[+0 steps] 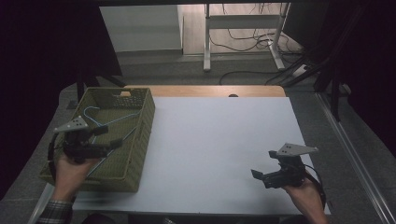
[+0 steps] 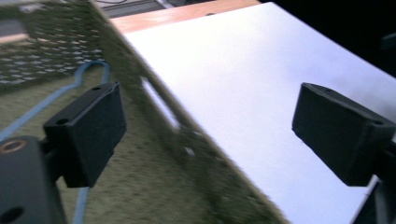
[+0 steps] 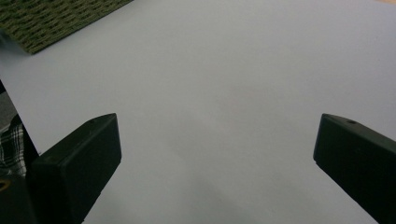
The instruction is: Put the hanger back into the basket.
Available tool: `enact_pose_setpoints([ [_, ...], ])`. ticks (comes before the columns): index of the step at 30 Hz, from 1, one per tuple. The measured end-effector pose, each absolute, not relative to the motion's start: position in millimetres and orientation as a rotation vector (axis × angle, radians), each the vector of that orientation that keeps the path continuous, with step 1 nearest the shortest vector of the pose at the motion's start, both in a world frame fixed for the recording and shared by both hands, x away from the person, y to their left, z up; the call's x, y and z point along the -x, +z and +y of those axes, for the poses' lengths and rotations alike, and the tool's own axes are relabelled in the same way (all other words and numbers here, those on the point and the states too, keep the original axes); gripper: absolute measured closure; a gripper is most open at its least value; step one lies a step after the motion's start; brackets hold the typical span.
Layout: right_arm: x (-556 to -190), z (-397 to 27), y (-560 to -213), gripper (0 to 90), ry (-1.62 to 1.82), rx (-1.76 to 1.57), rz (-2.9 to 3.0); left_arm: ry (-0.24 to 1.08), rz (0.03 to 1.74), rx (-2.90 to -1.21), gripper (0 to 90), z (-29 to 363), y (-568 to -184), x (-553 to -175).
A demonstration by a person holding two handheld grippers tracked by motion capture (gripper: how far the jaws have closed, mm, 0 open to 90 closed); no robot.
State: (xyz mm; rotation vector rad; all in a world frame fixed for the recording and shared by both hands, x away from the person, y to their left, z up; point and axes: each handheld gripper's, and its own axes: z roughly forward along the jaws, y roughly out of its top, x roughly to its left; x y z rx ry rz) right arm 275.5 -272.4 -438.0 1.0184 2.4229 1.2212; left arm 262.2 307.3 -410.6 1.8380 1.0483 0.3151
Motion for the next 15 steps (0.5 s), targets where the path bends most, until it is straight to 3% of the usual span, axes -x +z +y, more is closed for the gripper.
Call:
enact_pose_setpoints([
  [6, -267, -275, -437, 0.0, 1.23, -1.03, 2.404, 0.298, 1.023, -1.848, 3.8, 291, -432, -242],
  [15, -263, -279, -446, 0.0, 1.197, -1.038, 2.402, 0.399, 1.013, -2.01, 2.7, 271, -455, -225],
])
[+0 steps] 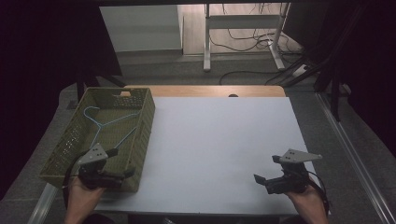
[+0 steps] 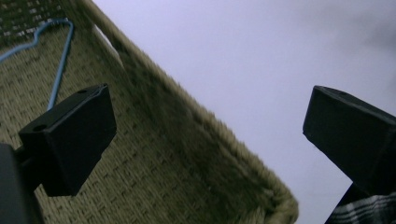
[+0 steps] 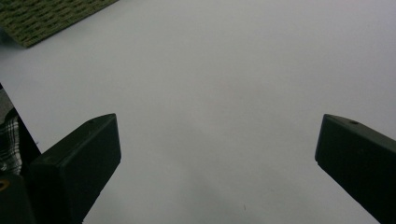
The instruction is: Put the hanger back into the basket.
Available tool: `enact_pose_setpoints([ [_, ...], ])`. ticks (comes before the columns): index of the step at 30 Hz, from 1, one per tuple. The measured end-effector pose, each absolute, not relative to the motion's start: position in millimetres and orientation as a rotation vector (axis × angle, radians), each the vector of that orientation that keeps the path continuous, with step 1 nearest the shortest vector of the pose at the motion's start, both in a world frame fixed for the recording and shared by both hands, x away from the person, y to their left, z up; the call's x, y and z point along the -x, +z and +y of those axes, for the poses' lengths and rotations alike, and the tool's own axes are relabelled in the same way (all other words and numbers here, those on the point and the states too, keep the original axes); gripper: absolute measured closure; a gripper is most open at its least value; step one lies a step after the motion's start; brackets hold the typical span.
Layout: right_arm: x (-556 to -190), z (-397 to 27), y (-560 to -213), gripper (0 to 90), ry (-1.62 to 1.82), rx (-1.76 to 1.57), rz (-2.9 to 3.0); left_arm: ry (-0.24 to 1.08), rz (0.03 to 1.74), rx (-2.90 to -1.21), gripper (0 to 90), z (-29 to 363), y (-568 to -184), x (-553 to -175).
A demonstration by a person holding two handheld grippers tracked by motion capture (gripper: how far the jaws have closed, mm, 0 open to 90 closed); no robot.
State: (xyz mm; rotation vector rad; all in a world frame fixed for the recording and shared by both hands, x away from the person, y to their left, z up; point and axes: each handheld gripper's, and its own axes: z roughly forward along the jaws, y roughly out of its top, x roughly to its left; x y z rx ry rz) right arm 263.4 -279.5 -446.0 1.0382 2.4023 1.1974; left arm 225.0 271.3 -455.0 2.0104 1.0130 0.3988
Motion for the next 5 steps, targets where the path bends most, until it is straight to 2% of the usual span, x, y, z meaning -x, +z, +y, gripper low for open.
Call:
enact_pose_setpoints([
  [5, -264.8, -280.3, -448.7, 0.0, 1.186, -1.035, 2.405, 0.38, 1.018, -2.012, 0.8, 271.7, -457.4, -228.4],
])
